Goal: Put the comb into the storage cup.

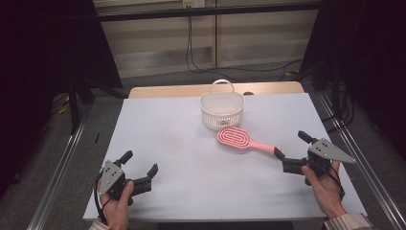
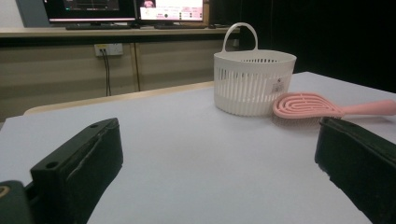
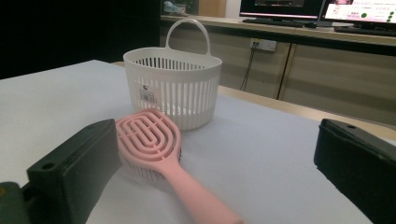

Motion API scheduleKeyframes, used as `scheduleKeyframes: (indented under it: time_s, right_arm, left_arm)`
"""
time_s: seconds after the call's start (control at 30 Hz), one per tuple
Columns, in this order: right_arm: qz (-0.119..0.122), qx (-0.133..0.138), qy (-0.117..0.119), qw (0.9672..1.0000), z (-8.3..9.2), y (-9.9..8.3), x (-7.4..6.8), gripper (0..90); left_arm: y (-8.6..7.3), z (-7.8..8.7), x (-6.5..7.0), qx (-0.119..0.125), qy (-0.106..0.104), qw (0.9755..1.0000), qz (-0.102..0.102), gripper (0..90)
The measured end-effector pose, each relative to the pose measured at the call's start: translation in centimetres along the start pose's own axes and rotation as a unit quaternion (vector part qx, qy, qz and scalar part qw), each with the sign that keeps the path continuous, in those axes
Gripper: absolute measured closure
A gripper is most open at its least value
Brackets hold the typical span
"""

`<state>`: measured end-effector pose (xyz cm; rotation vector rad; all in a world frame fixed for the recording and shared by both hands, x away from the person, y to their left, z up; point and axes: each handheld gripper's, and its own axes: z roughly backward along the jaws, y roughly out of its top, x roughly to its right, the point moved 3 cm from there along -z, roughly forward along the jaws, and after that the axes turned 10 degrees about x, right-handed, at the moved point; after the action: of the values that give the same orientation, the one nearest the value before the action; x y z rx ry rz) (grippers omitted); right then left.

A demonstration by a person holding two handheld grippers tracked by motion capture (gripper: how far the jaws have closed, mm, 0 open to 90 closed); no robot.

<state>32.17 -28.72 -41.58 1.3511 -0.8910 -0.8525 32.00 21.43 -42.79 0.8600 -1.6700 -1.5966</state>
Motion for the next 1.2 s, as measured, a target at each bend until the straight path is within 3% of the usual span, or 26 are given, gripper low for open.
scheduleKeyframes:
  time_s: [0.17,0.33,0.6,0.93,1.2]
  right_arm:
    - [0.001,-0.015,0.013,0.9998,-1.0,0.2,-0.2,0.1]
    - [0.003,-0.013,0.024,0.9996,-1.8,0.7,-0.4,0.1]
    - [0.0,-0.004,0.026,0.9997,-2.9,1.3,-0.6,0.6]
    - [0.01,-0.01,0.021,0.9997,-4.7,1.7,-0.3,0.9]
    - [0.0,-0.018,0.027,0.9995,-5.8,2.2,0.1,1.2]
  left_arm:
    - [0.0,0.1,-0.1,-0.001,-0.002,1.0,0.0,1.1]
    - [-0.1,0.1,-0.1,-0.006,-0.003,1.0,-0.002,1.1]
    - [-0.1,0.1,-0.2,-0.007,-0.002,0.9999,-0.007,1.1]
    - [-0.1,0.1,-0.2,-0.008,-0.005,0.9999,-0.006,1.1]
    - [-0.1,0.1,-0.1,-0.009,-0.009,0.9999,0.0,1.1]
